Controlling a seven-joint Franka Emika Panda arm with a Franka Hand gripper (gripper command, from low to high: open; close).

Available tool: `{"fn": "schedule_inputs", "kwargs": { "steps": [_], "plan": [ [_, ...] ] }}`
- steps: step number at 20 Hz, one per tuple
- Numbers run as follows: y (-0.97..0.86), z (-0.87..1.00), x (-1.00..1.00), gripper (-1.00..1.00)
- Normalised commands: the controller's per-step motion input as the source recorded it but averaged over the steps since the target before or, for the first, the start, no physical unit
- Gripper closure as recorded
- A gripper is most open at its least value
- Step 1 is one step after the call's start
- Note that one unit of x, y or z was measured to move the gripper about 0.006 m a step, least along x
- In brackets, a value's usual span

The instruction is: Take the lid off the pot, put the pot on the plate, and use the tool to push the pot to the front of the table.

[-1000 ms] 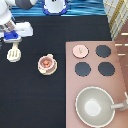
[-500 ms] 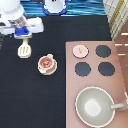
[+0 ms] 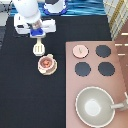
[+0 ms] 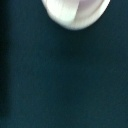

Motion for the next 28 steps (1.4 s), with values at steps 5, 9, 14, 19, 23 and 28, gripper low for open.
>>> {"fn": "schedule_inputs", "kwargs": {
  "steps": [5,9,14,19,23,28],
  "plan": [
    [0.21,-0.81,-1.00,1.00],
    [0.03,-0.45,-0.94,1.00],
    [0.01,-0.21,-0.08,1.00],
    [0.01,-0.25,0.47,1.00],
    [0.00,-0.45,0.65,1.00],
    [0.00,-0.34,0.63,1.00]
  ]
}}
